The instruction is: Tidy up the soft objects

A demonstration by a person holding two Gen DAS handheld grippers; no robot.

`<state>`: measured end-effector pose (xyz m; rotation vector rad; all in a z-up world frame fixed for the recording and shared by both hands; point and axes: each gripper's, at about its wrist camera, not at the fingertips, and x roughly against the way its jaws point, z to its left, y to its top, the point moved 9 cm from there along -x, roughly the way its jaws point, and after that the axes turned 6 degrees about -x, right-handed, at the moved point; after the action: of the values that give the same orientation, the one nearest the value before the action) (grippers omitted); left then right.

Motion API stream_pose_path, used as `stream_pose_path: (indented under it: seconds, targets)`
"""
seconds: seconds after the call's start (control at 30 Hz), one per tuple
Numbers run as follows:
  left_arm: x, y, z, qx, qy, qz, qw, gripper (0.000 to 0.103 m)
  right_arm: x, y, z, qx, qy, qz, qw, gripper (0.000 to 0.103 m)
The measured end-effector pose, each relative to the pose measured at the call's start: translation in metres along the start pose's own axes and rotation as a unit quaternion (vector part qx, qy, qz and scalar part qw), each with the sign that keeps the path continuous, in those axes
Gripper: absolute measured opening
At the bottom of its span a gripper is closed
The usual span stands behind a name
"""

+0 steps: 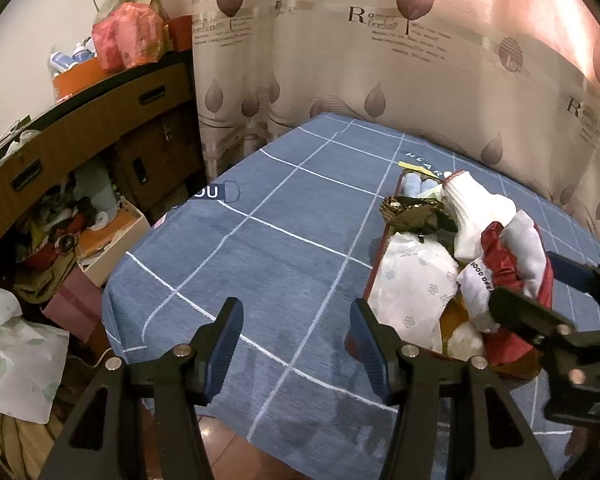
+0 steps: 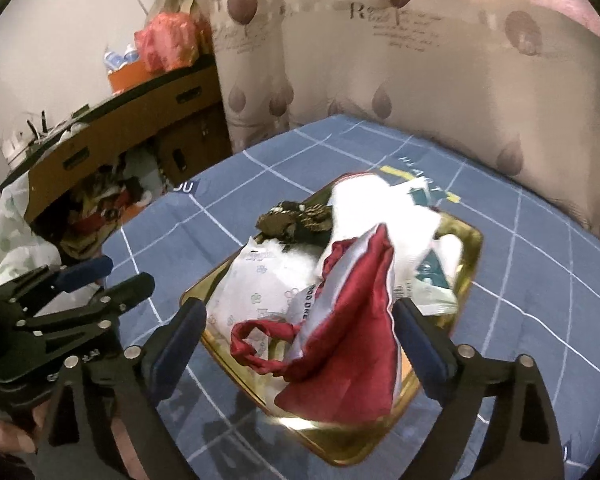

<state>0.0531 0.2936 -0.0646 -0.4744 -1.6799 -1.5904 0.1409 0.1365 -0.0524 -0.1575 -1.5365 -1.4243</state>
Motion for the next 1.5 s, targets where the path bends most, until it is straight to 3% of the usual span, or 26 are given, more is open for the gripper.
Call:
stream_pose_path:
  seconds: [0.43,0.63,0.87,1.5]
  targets:
    - [0.006,-0.001,-0.013,-0.018,-0.002,-0.006,0.9998,0.057,0.033,-0.019,-0.011,-0.044,-0.012,-0.01,0.999,0.1]
    - [0.009,-0.001,-0.019,-0.029,0.0,-0.01,0.9995,0.057,0.038,-0.031,-0.013,-0.037,-0.051,-0.002,0.998,0.101]
    - [0.01,-0.002,-0.022,-0.032,-0.002,-0.01,0.9994,0.057,0.027,-0.046,-0.01,-0.035,-0.048,0.021,0.998,0.101]
    - [0.01,-0.003,-0.024,-0.036,-0.003,-0.009,0.9993,0.057,0.023,-0.049,-0.012,-0.036,-0.047,0.032,0.998,0.101]
